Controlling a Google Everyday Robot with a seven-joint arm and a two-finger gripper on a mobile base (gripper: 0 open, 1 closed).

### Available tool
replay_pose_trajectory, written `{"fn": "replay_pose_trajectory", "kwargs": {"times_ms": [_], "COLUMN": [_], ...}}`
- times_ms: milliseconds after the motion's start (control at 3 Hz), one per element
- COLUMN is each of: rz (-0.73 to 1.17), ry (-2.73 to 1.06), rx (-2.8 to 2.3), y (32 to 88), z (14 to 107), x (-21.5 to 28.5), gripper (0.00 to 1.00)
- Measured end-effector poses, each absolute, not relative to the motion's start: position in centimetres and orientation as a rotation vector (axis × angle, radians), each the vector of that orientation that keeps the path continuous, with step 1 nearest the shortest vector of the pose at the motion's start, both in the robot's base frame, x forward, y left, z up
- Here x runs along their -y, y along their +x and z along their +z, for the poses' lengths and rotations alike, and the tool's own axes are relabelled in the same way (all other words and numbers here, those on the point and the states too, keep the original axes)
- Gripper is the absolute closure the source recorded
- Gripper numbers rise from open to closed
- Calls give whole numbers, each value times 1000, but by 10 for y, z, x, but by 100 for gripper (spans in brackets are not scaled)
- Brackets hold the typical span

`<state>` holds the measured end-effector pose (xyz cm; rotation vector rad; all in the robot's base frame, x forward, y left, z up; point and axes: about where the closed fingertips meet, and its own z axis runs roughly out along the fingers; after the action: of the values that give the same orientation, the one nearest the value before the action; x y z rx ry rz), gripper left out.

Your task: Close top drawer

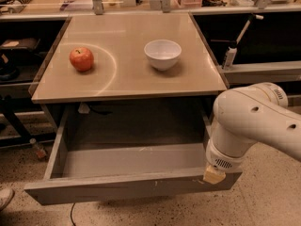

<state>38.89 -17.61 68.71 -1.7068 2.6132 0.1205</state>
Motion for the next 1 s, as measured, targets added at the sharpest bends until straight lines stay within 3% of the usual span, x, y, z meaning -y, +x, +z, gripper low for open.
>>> {"fn": "replay_pose_trajectory", "kwargs": {"times_ms": [333,667,1000], "rz": [120,159,149], "ry": [-1707,-1672,-1677], "rx": [-2613,-2691,-2682], "y": [389,333,338], "z": [687,699,698], "x": [176,173,173], "gripper": [100,100,100]}}
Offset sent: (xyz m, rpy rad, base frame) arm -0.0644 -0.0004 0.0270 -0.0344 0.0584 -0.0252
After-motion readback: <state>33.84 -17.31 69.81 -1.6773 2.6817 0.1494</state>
